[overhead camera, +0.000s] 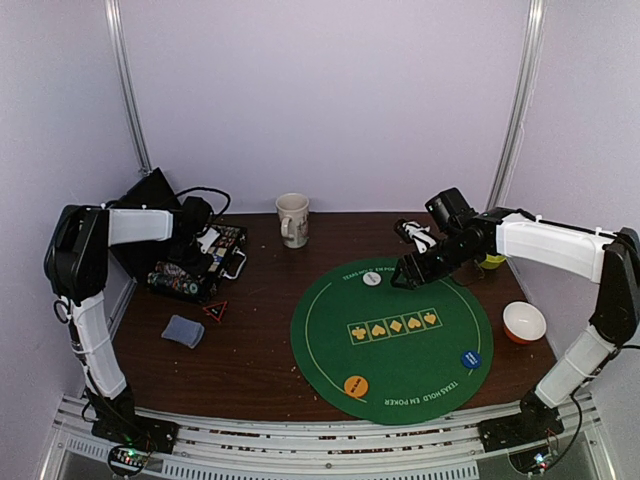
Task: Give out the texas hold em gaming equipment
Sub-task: Pick up the pile of poker chips from the chip case.
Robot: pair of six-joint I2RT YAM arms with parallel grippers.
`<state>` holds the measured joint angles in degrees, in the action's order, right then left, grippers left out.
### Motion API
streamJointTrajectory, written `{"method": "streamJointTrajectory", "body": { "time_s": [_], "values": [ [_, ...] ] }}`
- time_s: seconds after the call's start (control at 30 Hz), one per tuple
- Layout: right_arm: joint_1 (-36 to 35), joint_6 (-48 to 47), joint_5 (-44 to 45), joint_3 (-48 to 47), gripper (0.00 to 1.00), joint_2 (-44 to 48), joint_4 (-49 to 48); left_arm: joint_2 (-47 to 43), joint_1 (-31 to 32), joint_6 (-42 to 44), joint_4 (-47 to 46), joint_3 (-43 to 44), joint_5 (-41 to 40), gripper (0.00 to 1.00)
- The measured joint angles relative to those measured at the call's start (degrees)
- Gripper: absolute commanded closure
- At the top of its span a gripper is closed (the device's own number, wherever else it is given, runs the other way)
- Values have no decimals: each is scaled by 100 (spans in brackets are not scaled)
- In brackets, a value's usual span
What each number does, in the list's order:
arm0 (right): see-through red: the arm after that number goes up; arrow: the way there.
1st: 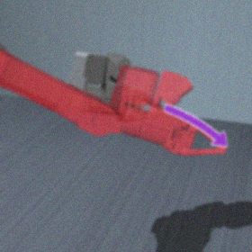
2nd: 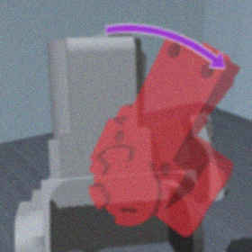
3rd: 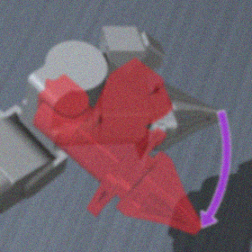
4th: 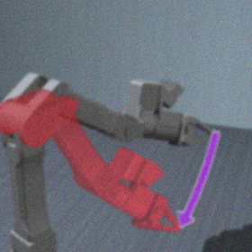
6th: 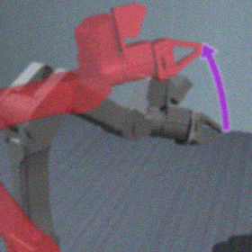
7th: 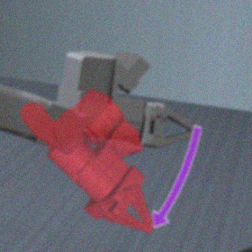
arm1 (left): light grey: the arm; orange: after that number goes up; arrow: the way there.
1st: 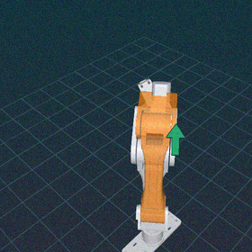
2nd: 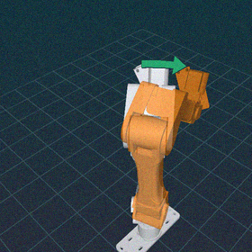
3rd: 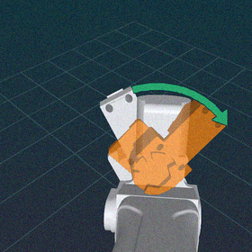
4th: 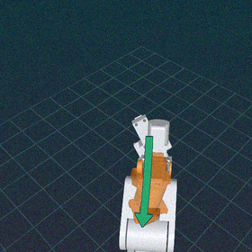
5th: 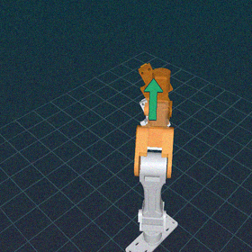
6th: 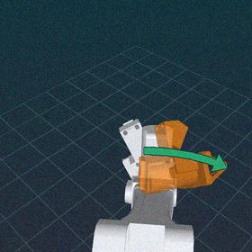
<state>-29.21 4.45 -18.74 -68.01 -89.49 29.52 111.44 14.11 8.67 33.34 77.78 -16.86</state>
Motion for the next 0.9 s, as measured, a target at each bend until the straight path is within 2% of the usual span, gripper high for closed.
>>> {"method": "streamJointTrajectory", "body": {
  "time_s": [0.23,0.53,0.67,0.9],
  "values": [
    [0,0,-66,0,35,0,39,0,35,4,-39,-33,-79,59],
    [0,-2,-103,0,35,0,72,-105,59,4,-212,-186,223,60],
    [0,-2,-103,0,35,0,83,-127,79,4,-245,-221,361,60],
    [0,-2,-105,0,35,0,87,-127,122,22,-247,-267,466,54]
  ]
}}
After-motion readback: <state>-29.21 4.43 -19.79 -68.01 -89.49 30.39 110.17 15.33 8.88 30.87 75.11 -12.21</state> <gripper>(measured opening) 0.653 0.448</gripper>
